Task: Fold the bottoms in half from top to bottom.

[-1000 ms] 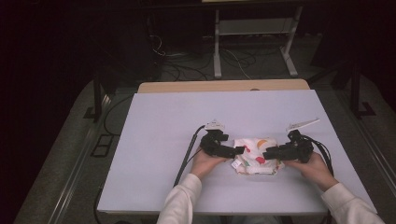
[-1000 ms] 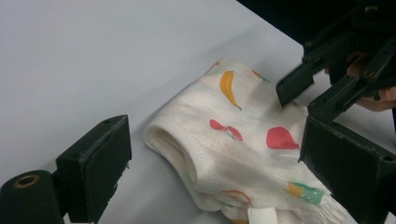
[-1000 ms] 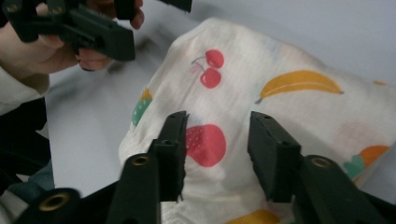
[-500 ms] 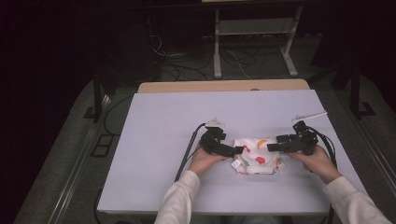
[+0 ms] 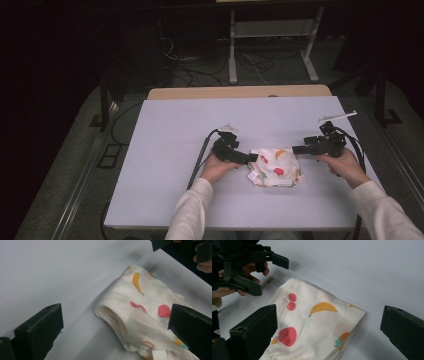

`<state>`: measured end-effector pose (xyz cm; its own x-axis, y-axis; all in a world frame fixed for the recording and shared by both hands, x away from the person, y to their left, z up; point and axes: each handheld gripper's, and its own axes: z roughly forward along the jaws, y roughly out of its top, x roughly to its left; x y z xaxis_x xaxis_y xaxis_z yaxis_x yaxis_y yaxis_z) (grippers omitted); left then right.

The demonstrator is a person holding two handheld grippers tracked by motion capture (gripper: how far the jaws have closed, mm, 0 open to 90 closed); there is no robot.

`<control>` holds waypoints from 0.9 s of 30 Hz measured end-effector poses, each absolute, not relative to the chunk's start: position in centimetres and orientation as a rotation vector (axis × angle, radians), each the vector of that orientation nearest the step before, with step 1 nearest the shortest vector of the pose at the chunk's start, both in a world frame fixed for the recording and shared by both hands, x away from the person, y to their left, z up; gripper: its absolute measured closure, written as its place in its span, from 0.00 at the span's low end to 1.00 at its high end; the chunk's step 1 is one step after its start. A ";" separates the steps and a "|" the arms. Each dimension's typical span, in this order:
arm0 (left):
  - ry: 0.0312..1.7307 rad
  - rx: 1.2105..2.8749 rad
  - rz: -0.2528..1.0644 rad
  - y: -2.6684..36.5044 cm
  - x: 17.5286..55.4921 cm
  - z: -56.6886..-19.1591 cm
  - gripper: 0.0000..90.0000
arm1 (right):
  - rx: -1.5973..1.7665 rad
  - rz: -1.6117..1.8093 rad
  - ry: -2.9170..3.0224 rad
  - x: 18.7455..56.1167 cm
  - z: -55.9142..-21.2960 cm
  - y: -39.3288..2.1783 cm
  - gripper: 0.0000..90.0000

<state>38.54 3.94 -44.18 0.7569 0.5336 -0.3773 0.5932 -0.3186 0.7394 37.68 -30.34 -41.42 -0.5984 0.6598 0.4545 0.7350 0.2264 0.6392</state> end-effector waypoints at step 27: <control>0.855 1.918 -0.170 3.4 40.8 -44.8 0.19 | -1.407 -1.305 -2.379 40.1 -43.6 -31.2 0.16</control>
<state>40.85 3.35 -44.85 0.7413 0.4886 -0.4601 0.6276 -0.2618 0.7332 40.10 -31.17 -43.64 -0.5733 0.6790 0.4587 0.7516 0.2128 0.6243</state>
